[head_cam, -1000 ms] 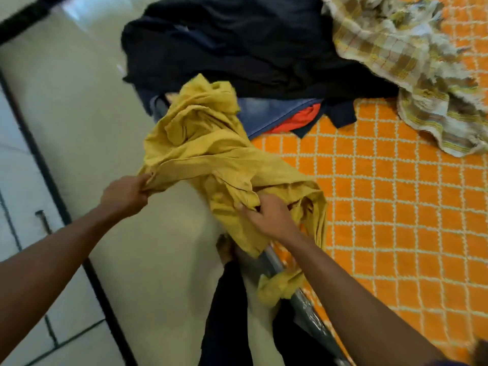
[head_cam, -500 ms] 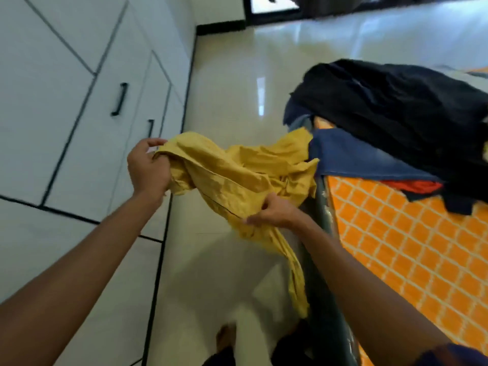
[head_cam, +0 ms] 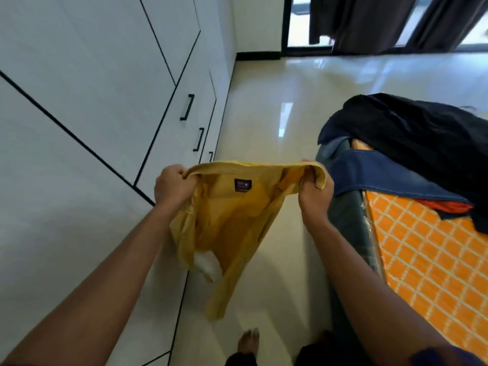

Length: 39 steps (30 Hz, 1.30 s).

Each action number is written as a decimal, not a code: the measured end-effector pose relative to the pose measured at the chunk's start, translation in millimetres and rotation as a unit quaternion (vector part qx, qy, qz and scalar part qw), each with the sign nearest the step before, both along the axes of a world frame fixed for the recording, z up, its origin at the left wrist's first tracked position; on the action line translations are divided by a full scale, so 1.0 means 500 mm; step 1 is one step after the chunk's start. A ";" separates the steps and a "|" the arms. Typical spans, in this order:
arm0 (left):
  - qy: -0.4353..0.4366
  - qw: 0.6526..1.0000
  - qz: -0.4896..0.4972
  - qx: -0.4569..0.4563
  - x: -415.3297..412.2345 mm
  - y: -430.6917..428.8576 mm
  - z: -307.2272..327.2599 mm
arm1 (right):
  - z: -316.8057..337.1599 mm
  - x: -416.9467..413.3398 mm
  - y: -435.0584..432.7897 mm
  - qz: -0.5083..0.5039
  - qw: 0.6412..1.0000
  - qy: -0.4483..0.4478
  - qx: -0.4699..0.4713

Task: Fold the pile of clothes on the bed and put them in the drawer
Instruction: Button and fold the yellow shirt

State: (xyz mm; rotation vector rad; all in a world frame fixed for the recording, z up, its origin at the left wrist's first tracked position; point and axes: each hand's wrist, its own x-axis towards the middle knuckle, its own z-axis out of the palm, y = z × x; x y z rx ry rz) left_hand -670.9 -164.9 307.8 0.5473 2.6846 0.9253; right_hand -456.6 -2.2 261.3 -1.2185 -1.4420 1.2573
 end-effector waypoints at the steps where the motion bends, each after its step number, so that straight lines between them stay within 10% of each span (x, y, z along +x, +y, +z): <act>1: -0.119 0.991 0.028 0.054 0.003 0.002 0.012 | 0.020 0.004 0.001 -0.014 1.000 0.005 0.023; 4: -0.434 0.868 0.053 0.236 0.024 0.024 0.032 | 0.081 0.025 -0.010 -0.044 0.997 0.042 0.041; 7: -0.501 0.824 0.008 0.265 0.081 0.057 0.070 | 0.137 0.044 -0.058 -0.020 0.992 0.058 0.108; 18: -0.487 0.800 -0.174 0.305 0.276 0.100 0.180 | 0.227 0.101 -0.151 0.054 0.992 0.089 0.078; 26: -0.372 0.828 -0.328 0.260 0.462 0.126 0.200 | 0.247 0.231 -0.215 -0.139 0.977 0.091 0.135; 33: -0.381 0.756 -0.484 0.219 0.629 0.213 0.280 | 0.299 0.375 -0.229 -0.230 0.944 0.104 0.213; 39: -0.306 0.792 -0.480 0.219 0.870 0.434 0.274 | 0.288 0.585 -0.035 -0.364 0.906 0.097 0.194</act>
